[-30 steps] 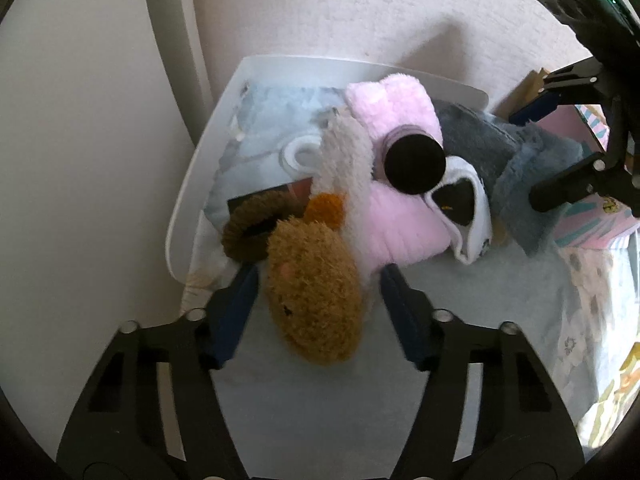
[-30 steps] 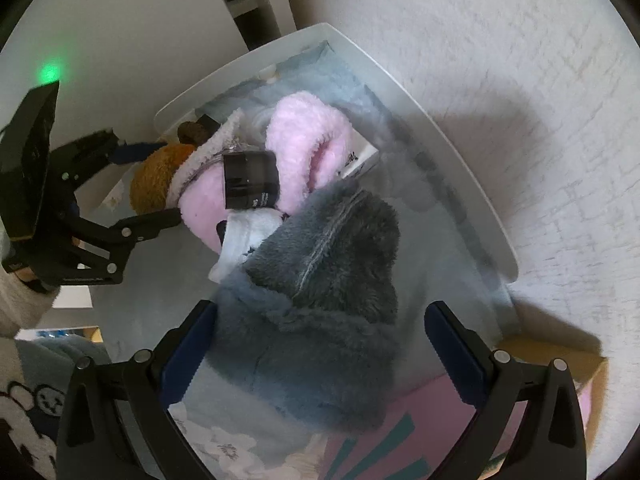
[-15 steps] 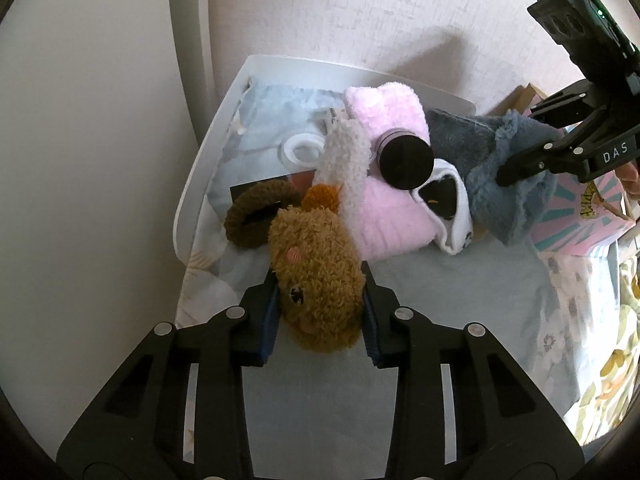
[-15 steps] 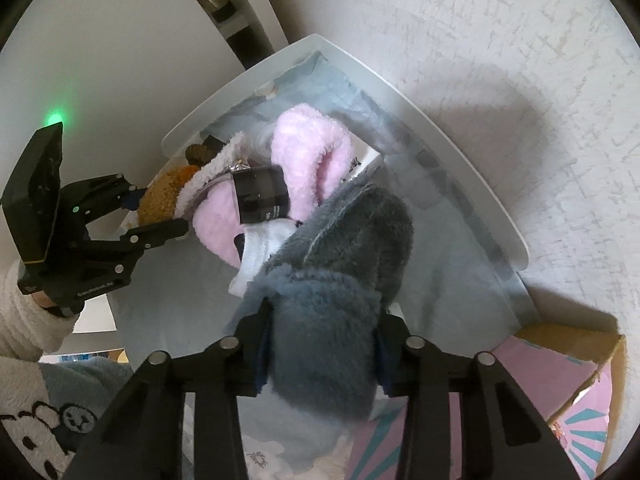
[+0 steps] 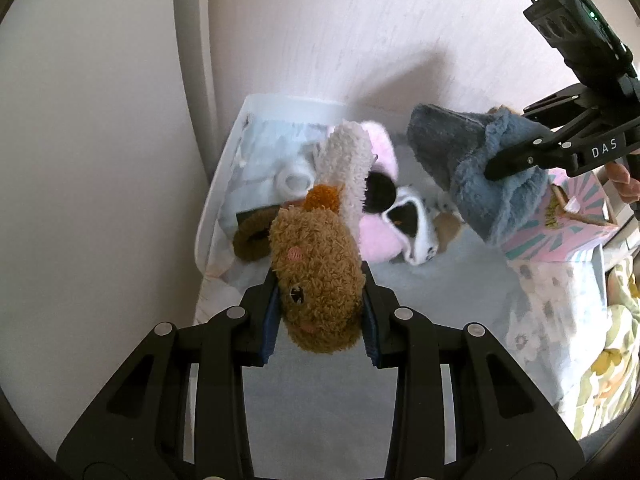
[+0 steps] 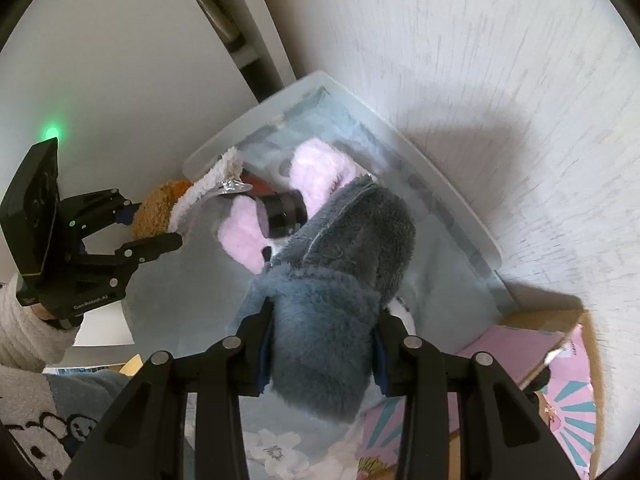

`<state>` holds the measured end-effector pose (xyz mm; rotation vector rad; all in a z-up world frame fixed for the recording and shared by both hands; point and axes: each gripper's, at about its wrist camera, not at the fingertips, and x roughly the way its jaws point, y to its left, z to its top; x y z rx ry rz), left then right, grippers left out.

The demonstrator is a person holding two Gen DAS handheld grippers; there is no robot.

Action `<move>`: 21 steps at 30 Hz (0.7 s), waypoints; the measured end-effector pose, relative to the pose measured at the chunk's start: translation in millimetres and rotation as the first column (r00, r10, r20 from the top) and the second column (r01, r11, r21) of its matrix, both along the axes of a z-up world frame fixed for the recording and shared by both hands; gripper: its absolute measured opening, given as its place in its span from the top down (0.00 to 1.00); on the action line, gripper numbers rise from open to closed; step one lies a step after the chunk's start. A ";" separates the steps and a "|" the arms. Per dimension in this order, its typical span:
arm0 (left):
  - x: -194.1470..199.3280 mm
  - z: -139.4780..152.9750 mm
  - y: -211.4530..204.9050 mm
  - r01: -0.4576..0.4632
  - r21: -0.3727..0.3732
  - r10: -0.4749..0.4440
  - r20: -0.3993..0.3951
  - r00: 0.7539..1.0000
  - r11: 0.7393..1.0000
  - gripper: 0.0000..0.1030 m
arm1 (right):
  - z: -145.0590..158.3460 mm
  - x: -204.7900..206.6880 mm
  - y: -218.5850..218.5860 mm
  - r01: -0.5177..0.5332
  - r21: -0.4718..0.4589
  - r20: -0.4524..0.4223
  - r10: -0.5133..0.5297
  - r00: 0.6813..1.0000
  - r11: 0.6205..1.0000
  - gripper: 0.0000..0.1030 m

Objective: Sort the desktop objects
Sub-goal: 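Carry the plush toy and grey slipper into the cardboard box and release both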

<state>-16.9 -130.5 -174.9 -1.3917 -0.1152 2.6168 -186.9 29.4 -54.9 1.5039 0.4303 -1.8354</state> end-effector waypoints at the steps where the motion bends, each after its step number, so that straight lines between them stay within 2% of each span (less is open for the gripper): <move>1: 1.4 5.9 -0.3 0.002 -0.001 -0.002 -0.007 1.000 1.000 0.70 | 5.8 0.9 0.9 0.001 -0.003 -0.005 -0.001 1.000 1.000 0.65; 13: -4.5 95.7 23.6 0.059 -0.061 -0.066 -0.117 0.991 0.996 0.70 | 82.5 14.2 36.3 0.085 -0.057 -0.104 -0.091 0.990 0.995 0.65; 17: -9.5 126.7 48.4 0.110 -0.078 -0.122 -0.168 0.978 0.991 0.70 | 103.6 21.2 62.9 0.138 -0.080 -0.129 -0.147 0.981 0.987 0.65; 21: -24.4 145.8 82.5 0.178 -0.088 -0.192 -0.203 0.960 0.980 0.70 | 117.5 30.4 96.6 0.208 -0.088 -0.156 -0.220 0.963 0.974 0.65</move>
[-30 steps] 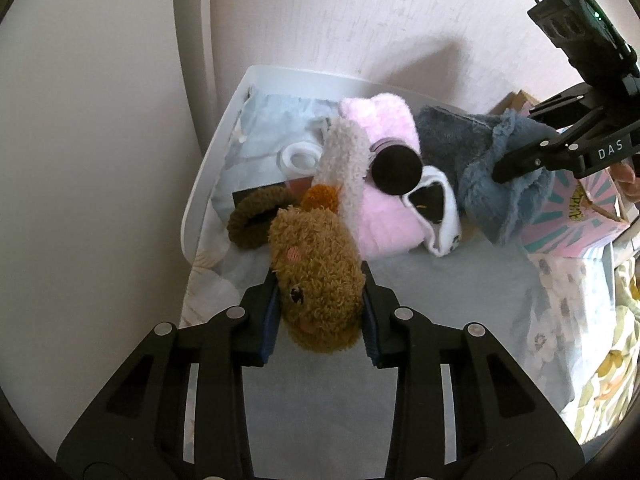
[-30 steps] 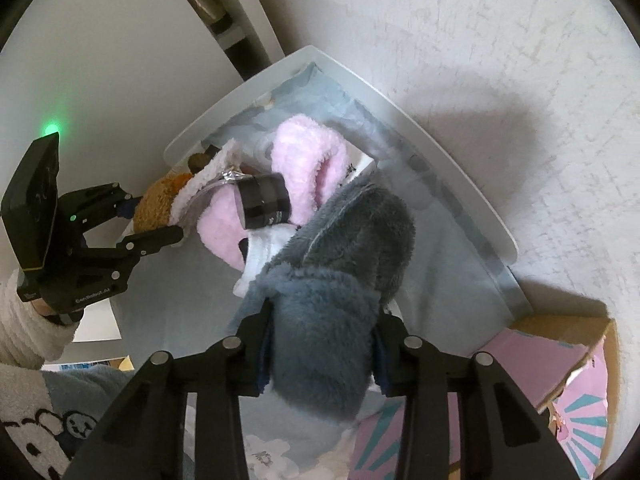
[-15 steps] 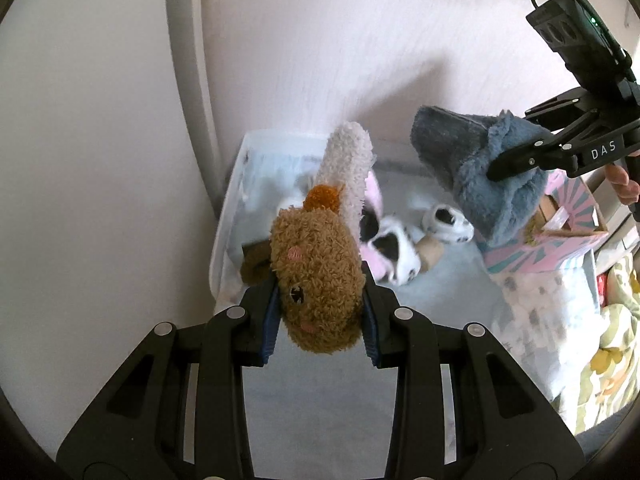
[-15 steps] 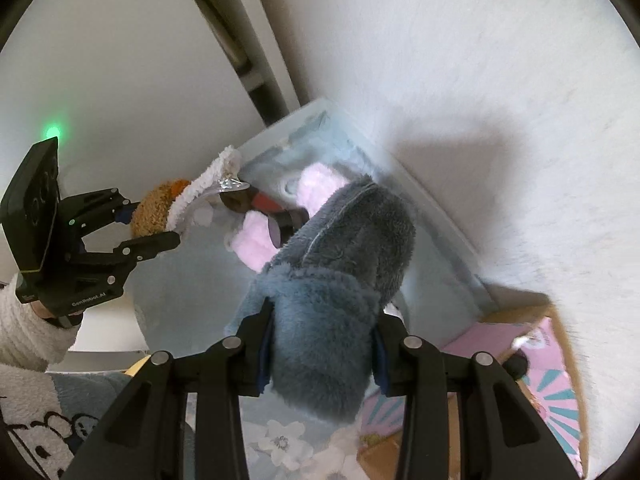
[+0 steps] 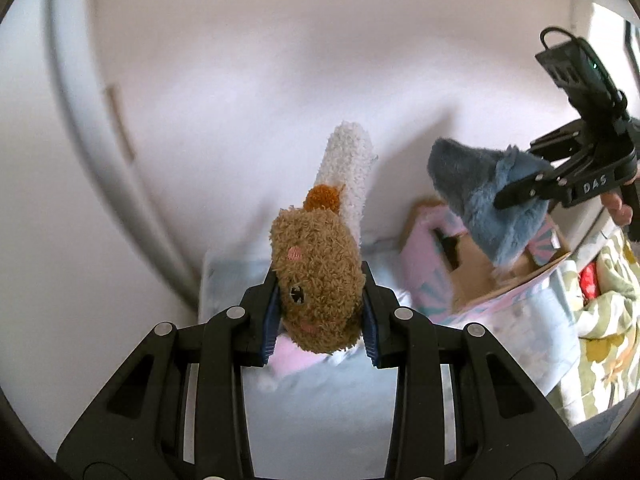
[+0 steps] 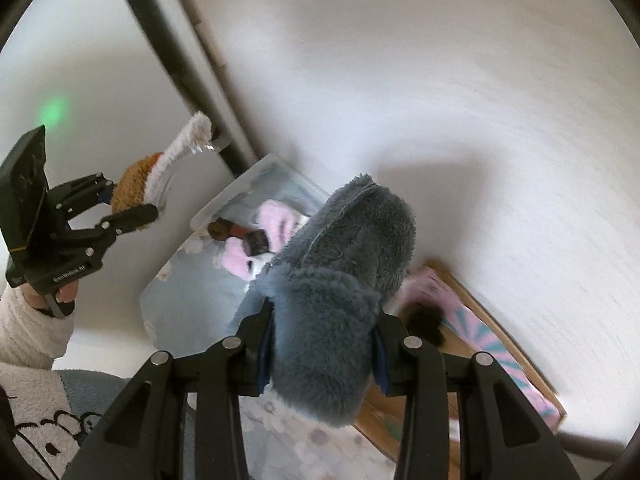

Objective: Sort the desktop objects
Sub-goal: 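Carry the plush toy and grey slipper into the cardboard box and release both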

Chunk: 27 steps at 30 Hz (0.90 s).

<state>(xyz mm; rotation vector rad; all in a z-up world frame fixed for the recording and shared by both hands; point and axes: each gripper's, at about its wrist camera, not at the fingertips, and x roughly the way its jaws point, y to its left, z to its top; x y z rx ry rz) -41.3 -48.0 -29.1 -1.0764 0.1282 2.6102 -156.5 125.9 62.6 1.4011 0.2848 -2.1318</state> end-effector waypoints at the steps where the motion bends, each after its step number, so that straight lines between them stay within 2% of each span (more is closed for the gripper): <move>1: -3.6 3.7 9.9 0.019 -0.003 -0.019 -0.007 1.000 1.000 0.70 | 1.6 2.0 8.4 0.022 -0.001 -0.004 -0.022 1.000 1.000 0.65; 8: -27.3 14.3 94.6 0.172 -0.001 -0.172 -0.020 0.985 0.985 0.70 | 3.1 20.6 80.5 0.181 0.001 -0.018 -0.181 0.983 0.983 0.65; 11: -41.2 7.6 138.3 0.223 0.015 -0.223 0.010 0.975 0.975 0.70 | -5.5 28.1 110.2 0.254 0.011 -0.013 -0.254 0.967 0.967 0.65; 17: -55.8 -16.0 207.3 0.312 -0.007 -0.311 0.072 0.948 0.950 0.70 | -30.2 38.1 161.1 0.359 0.030 0.013 -0.359 0.933 0.933 0.65; 23: -61.2 -40.4 242.0 0.364 -0.041 -0.356 0.133 0.925 0.931 0.70 | -56.3 44.4 190.0 0.399 0.058 0.040 -0.401 0.915 0.915 0.65; 27: -62.2 -49.0 248.3 0.378 -0.053 -0.366 0.158 0.917 0.924 0.70 | -71.3 46.2 197.9 0.415 0.054 0.059 -0.418 0.907 0.908 0.65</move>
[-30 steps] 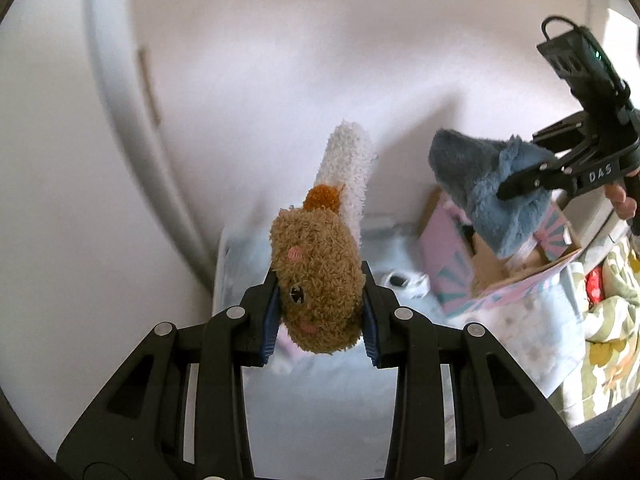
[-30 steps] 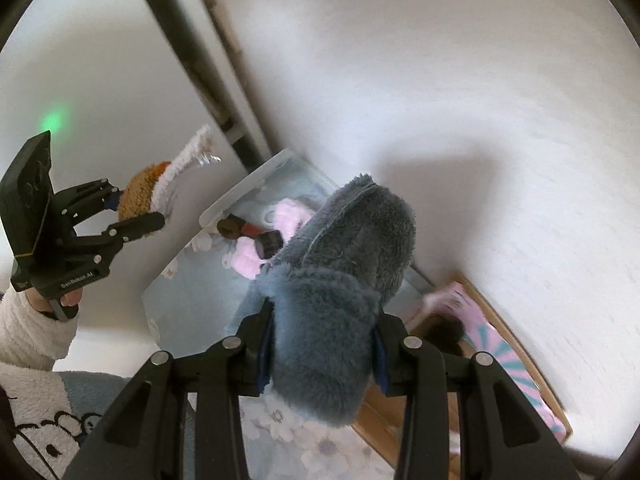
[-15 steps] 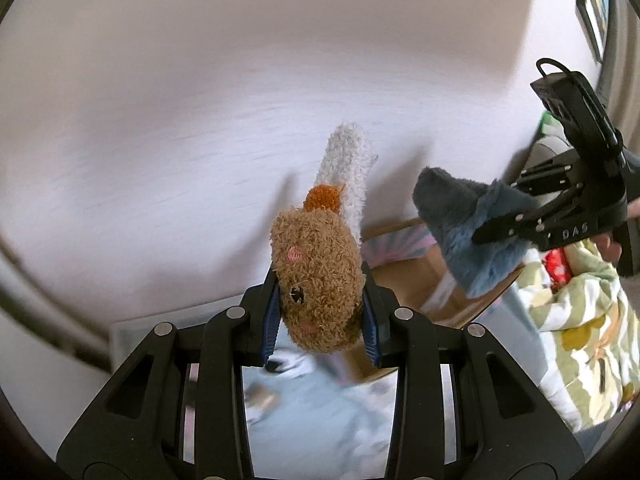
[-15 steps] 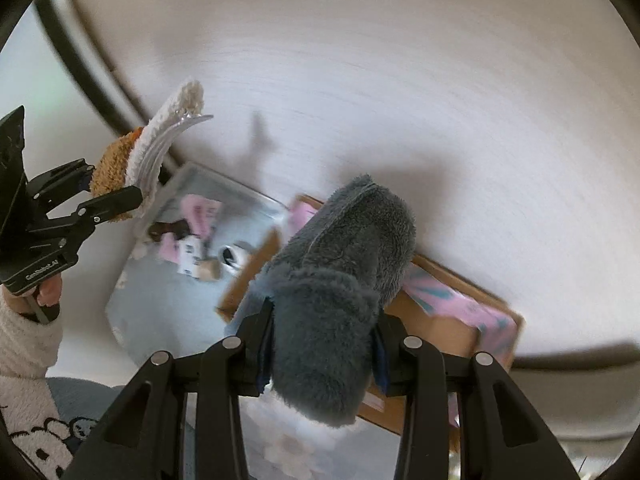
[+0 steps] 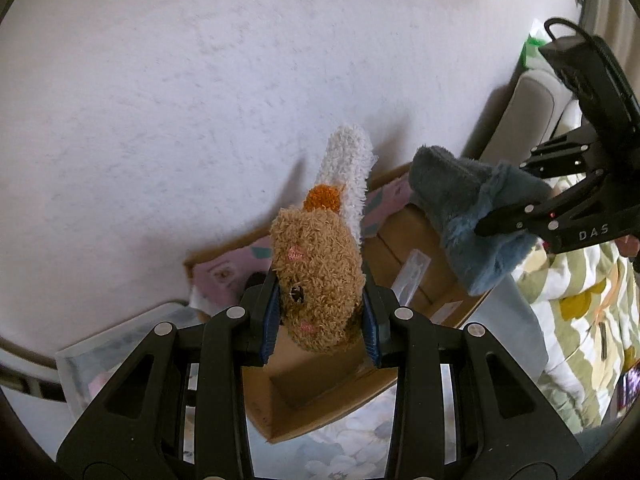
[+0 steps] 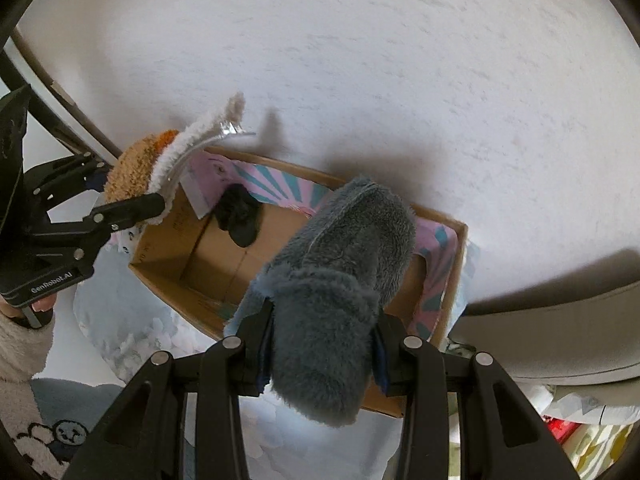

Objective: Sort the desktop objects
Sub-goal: 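Carry the plush toy and grey slipper into the cardboard box and release both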

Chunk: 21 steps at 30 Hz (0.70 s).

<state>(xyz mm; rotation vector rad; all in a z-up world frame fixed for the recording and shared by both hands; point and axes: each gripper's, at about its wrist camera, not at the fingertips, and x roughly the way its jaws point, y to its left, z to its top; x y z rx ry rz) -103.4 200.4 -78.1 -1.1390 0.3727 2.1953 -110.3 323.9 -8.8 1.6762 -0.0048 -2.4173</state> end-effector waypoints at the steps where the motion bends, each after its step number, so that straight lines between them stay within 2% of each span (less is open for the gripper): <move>1: 1.6 -0.3 1.4 0.002 -0.003 -0.002 0.002 1.000 1.000 0.70 | -2.0 -0.6 1.1 0.003 -0.003 0.002 -0.003 1.000 1.000 0.65; 2: 1.0 -2.1 3.6 0.003 -0.009 -0.003 0.004 1.000 1.000 0.70 | 7.5 1.3 19.4 0.003 -0.007 0.002 -0.003 1.000 1.000 0.65; 4: 0.2 -4.6 6.4 0.005 -0.017 -0.005 0.010 1.000 1.000 0.70 | 5.4 0.4 22.3 0.005 -0.012 0.004 -0.005 1.000 1.000 0.65; 8: -1.0 -7.5 11.9 0.006 -0.033 -0.006 0.012 1.000 0.999 0.70 | 6.2 -0.4 21.8 0.001 -0.015 0.008 -0.001 1.000 1.000 0.65; 12: 0.2 -22.6 19.5 0.010 -0.056 -0.009 0.018 1.000 0.998 0.70 | -0.9 -5.5 20.9 -0.001 -0.024 0.015 0.002 1.000 1.000 0.65; 19: 0.9 -35.8 23.3 0.017 -0.091 -0.013 0.041 0.999 0.996 0.69 | -12.2 -8.1 21.8 0.048 -0.057 0.047 -0.045 0.998 0.997 0.65; 20: 0.8 -35.2 22.8 0.008 -0.089 -0.004 0.039 0.999 0.996 0.66 | -12.9 -8.5 21.4 0.049 -0.057 0.051 -0.046 0.998 0.997 0.60; 21: -0.4 -35.3 22.7 0.004 -0.090 0.001 0.048 0.999 0.996 0.56 | -13.8 -9.0 19.9 0.046 -0.052 0.054 -0.043 0.998 0.998 0.59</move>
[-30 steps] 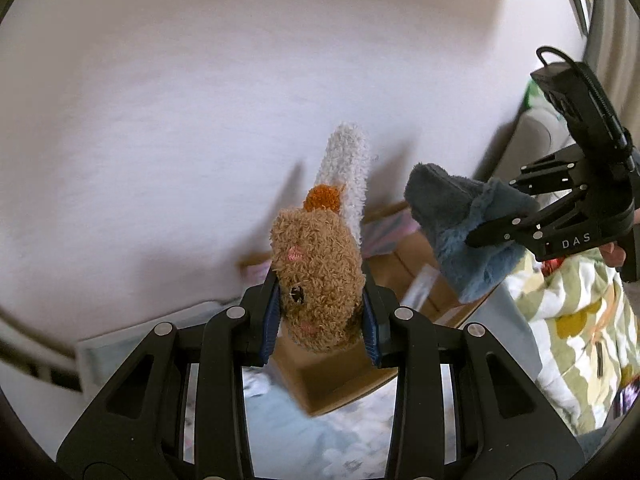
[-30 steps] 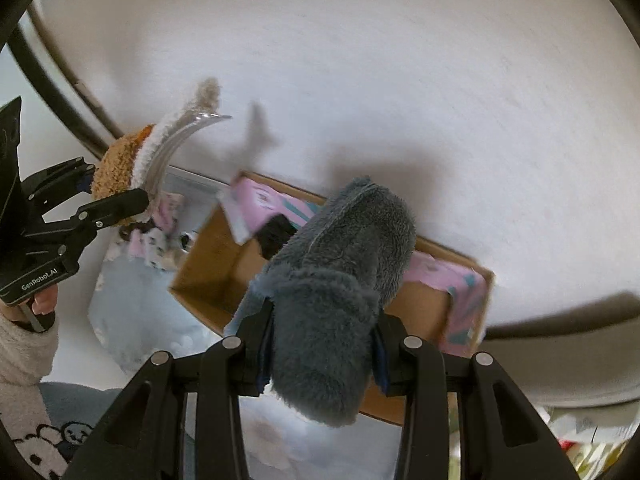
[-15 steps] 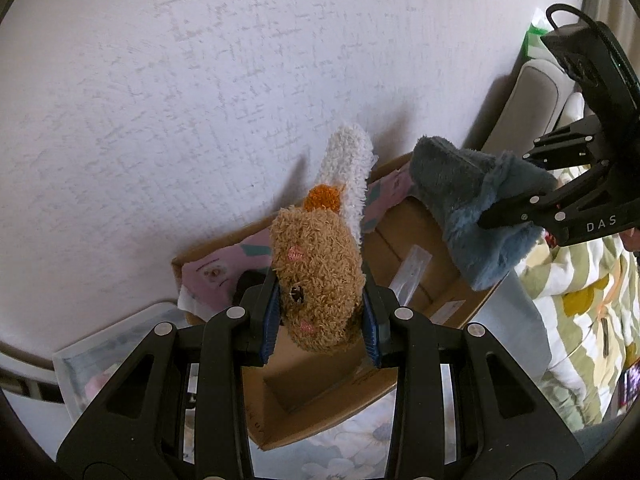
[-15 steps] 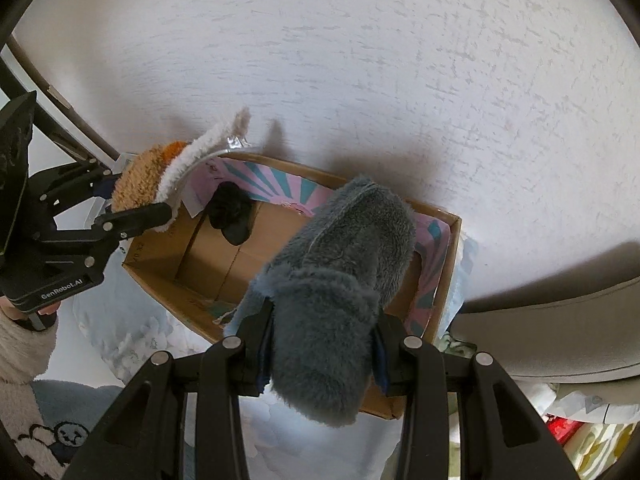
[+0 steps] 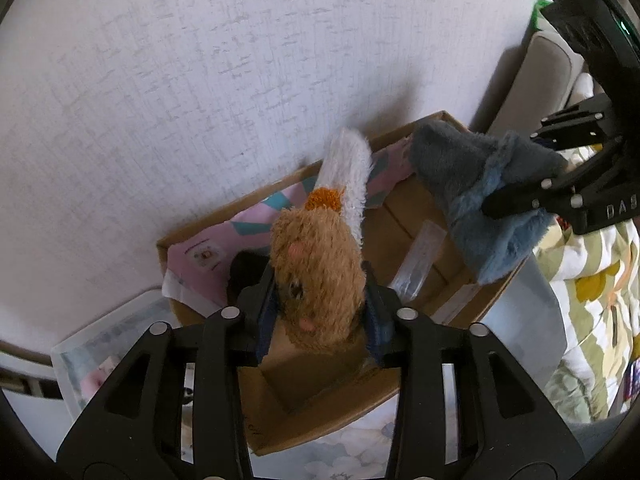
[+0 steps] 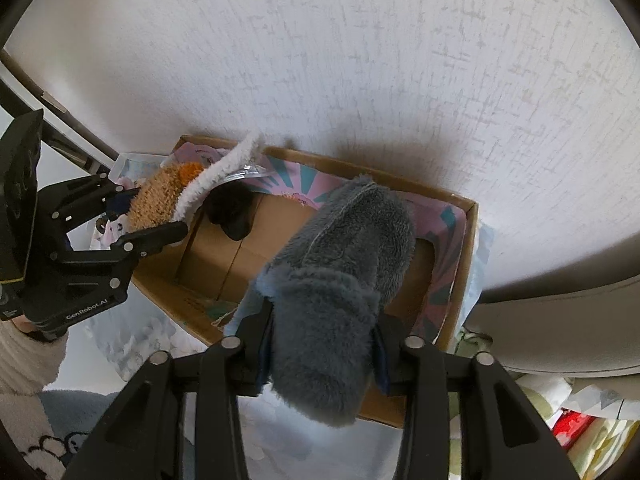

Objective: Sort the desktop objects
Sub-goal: 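Carry the plush toy and grey slipper into the cardboard box and release both, then grasp the black-capped jar with the left tool while the right tool grasps the white panda sock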

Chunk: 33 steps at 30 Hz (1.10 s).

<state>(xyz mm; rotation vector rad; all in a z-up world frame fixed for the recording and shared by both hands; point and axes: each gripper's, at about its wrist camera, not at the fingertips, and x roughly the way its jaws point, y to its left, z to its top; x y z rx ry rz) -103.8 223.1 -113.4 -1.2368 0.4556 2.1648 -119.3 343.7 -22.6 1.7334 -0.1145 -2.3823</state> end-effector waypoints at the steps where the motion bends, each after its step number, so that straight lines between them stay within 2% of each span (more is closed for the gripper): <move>1: -1.6 -0.7 0.6 -0.006 -0.004 0.007 0.015 1.000 1.000 0.46 | -0.3 -0.4 -1.6 -0.004 0.010 -0.001 0.004 1.000 1.000 0.55; 2: -3.3 -0.3 -0.6 -0.022 -0.009 0.022 0.019 1.000 1.000 0.16 | 0.0 -0.2 -2.8 -0.003 0.031 -0.007 0.003 1.000 0.999 0.47; 3: -3.6 1.5 -2.9 -0.036 -0.006 0.036 0.009 0.999 0.999 0.01 | 0.4 0.2 -3.6 0.005 0.056 -0.011 -0.005 1.000 0.998 0.44; 5: -4.6 7.2 -10.5 -0.055 0.021 0.055 0.003 0.998 0.998 0.00 | 3.6 0.7 -2.2 0.030 0.087 -0.010 -0.029 1.000 0.996 0.34; 8: -7.3 13.4 -23.8 -0.089 0.015 0.089 0.000 0.996 0.996 0.00 | 11.6 3.0 1.4 0.068 0.099 -0.042 -0.064 0.997 0.993 0.26; 15: -9.0 40.3 -61.9 -0.147 0.053 0.147 -0.013 0.989 0.988 0.00 | 37.6 11.4 -7.9 0.077 0.186 -0.123 -0.055 0.991 0.979 0.26; 18: -8.9 51.1 -71.4 -0.165 0.054 0.167 -0.032 0.985 0.985 0.00 | 45.1 14.1 -14.3 0.072 0.186 -0.145 -0.045 0.988 0.980 0.26; 27: -0.4 71.2 -102.3 -0.181 0.058 0.184 -0.056 0.981 0.982 0.00 | 55.0 18.2 -34.5 0.077 0.172 -0.129 -0.055 0.990 0.982 0.26; 33: 4.6 100.4 -150.2 -0.233 0.061 0.239 -0.125 0.963 0.970 0.00 | 72.2 19.4 -59.5 0.040 0.170 -0.166 -0.011 0.986 0.985 0.26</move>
